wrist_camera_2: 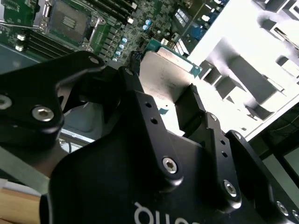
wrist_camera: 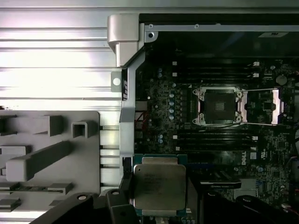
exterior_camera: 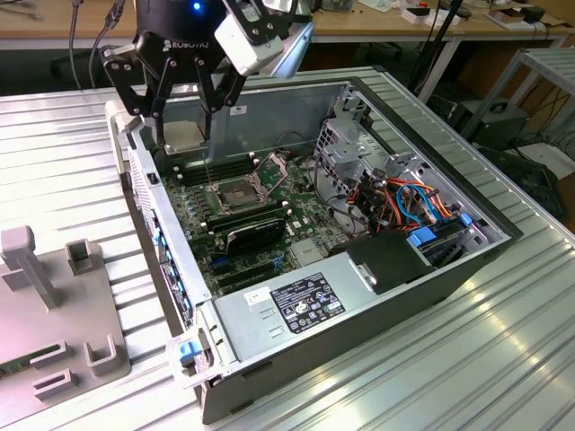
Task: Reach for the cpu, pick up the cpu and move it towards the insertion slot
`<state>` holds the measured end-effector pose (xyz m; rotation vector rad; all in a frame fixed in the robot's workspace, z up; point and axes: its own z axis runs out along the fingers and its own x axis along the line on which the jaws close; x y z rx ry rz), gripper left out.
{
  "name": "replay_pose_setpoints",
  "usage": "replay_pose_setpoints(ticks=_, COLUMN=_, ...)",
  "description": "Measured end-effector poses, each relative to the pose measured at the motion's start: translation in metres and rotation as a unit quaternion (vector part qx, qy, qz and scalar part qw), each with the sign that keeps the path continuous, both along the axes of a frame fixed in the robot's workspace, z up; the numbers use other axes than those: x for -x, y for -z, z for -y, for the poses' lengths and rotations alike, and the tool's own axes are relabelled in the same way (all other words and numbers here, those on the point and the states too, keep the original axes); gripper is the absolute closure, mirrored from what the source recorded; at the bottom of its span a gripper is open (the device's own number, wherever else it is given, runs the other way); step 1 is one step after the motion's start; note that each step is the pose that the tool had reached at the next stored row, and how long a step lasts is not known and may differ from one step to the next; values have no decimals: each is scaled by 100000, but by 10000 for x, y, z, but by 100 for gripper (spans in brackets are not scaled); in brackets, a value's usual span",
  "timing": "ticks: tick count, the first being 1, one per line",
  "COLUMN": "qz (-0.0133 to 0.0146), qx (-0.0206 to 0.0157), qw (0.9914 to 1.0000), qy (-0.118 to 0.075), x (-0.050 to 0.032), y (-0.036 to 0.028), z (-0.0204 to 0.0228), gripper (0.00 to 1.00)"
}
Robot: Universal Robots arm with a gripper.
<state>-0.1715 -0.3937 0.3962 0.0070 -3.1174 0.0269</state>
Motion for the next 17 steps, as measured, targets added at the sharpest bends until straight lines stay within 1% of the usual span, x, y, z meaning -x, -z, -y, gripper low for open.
replay_pose_setpoints(ticks=1, qz=-7, qx=11, qw=100000, qy=5, x=-49, y=3, z=-30, gripper=45)
replay_pose_setpoints(ticks=3, qz=-5, qx=76, qw=100000, qy=10, x=-99, y=10, z=-78, gripper=45)
replay_pose_setpoints(ticks=6, qz=-2, qx=178, qw=100000, qy=0, x=-235, y=18, z=-173, gripper=45)
replay_pose_setpoints(ticks=8, qz=-3, qx=214, qw=100000, qy=2, x=-310, y=21, z=-211, gripper=45)
replay_pose_setpoints(ticks=12, qz=-6, qx=321, qw=99999, qy=3, x=-558, y=26, z=-286, gripper=45)
replay_pose_setpoints(ticks=13, qz=-4, qx=374, qw=99999, qy=1, x=-624, y=28, z=-314, gripper=45)
replay_pose_setpoints(ticks=17, qz=-6, qx=566, qw=99998, qy=5, x=-774, y=32, z=-401, gripper=45)
